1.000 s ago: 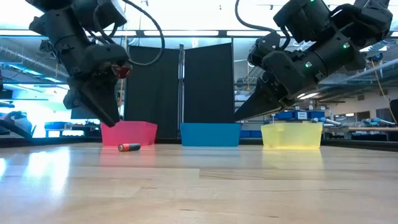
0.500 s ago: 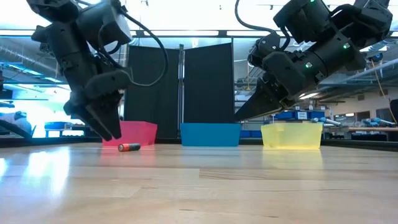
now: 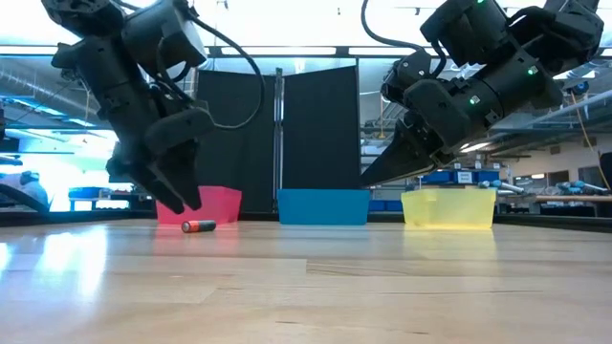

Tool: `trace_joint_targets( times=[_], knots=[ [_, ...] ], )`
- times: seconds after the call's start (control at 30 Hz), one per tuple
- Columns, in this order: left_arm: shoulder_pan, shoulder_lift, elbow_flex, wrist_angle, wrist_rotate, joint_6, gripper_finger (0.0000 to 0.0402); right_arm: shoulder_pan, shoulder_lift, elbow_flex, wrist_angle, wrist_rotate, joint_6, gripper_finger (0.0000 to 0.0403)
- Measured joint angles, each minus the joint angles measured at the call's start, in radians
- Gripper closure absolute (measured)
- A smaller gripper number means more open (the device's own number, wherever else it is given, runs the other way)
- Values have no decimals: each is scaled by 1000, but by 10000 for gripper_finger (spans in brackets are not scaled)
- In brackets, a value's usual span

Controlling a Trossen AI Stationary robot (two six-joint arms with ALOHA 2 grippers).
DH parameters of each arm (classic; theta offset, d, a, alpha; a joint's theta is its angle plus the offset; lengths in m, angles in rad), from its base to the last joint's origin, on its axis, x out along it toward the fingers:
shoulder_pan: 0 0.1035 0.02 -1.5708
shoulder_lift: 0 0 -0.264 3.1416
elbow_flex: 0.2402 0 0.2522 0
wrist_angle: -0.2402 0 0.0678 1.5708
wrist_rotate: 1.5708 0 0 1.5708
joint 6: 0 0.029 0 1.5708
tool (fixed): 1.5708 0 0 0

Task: Sort batteries
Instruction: Put the orange battery into the blue bin

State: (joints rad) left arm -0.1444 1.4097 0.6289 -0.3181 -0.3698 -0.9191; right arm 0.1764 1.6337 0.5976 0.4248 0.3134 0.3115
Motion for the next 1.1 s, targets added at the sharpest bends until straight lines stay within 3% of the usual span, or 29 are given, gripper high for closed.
trace_joint_targets(
  times=[0.33, 0.63, 0.8, 1.03, 1.1],
  knots=[
    [0, 107, 2, 27, 1, 20, 183, 0, 0, 0, 0, 0, 0, 389],
    [12, 120, 2, 40, -36, 0, 197, 0, 0, 0, 0, 0, 0, 390],
    [28, 120, 2, 39, -37, 28, 243, 0, 0, 0, 0, 0, 0, 390],
    [34, 121, 1, 44, -39, 139, 354, 0, 0, 0, 0, 0, 0, 390],
    [34, 121, 2, 46, -35, 187, 359, 0, 0, 0, 0, 0, -3, 390]
  ],
)
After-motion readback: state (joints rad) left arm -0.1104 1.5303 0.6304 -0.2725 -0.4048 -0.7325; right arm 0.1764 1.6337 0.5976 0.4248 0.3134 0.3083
